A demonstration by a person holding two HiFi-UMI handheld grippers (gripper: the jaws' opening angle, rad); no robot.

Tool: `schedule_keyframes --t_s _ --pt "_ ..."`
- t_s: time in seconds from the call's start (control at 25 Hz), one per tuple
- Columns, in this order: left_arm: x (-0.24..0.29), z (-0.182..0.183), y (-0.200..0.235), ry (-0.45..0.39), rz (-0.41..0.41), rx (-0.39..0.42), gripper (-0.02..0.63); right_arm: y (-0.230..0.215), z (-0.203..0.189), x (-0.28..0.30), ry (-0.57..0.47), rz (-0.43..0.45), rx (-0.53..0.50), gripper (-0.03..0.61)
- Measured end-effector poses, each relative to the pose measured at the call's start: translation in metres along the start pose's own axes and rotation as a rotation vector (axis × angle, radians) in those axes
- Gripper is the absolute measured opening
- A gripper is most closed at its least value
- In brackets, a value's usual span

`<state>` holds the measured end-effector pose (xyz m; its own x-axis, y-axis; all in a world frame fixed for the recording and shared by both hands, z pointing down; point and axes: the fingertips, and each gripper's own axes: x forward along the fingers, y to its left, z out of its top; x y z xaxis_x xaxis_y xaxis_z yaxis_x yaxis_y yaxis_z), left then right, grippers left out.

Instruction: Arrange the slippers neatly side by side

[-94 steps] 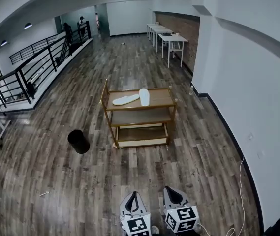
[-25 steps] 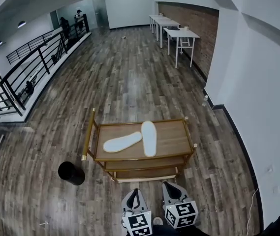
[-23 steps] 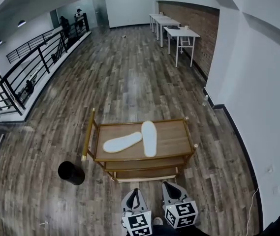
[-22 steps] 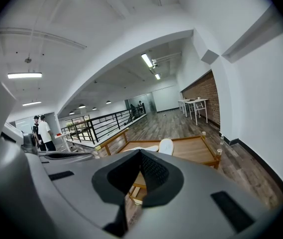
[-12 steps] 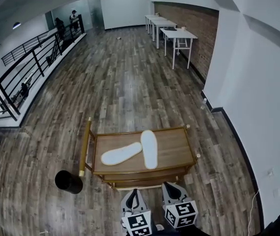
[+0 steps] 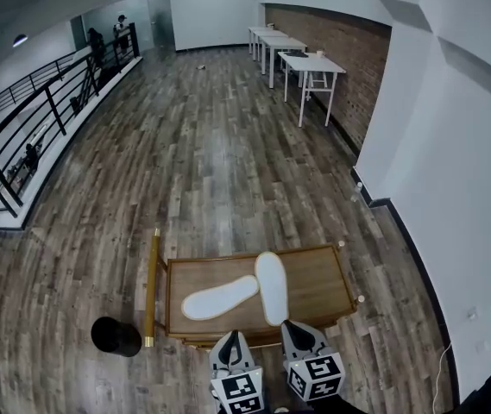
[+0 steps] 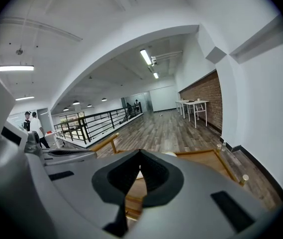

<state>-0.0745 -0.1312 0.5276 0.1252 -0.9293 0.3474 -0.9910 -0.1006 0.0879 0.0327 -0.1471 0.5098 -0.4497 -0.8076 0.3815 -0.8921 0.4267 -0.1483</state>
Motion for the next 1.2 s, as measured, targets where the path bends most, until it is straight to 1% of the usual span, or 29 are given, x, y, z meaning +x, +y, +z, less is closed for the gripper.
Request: schedule_keyframes --t_s 0.16,0.36,0.64,0.84,1.04,1.2 --pt "0.02 0.007 0.027 0.002 0.006 -0.023 0.002 0.01 0.005 0.03 0.021 0.0 -0.013 -0.002" --pt "0.039 0.003 0.043 0.028 -0.001 -0.015 0.002 0.009 0.007 0.05 0.027 -0.024 -0.009 -0.002" --pt "0.053 0.004 0.046 0.054 -0.017 -0.001 0.0 -0.004 0.006 0.059 0.044 -0.058 0.013 -0.002" --pt "0.059 0.008 0.049 0.059 0.018 -0.005 0.0 -0.012 0.015 0.069 0.038 -0.038 0.014 -0.002" --pt "0.06 0.013 0.05 0.065 0.056 -0.003 0.002 -0.018 0.033 0.073 0.024 -0.003 -0.002 -0.002" --pt "0.068 0.01 0.051 0.083 0.074 -0.02 0.0 -0.023 0.039 0.076 0.019 0.007 -0.004 -0.002"
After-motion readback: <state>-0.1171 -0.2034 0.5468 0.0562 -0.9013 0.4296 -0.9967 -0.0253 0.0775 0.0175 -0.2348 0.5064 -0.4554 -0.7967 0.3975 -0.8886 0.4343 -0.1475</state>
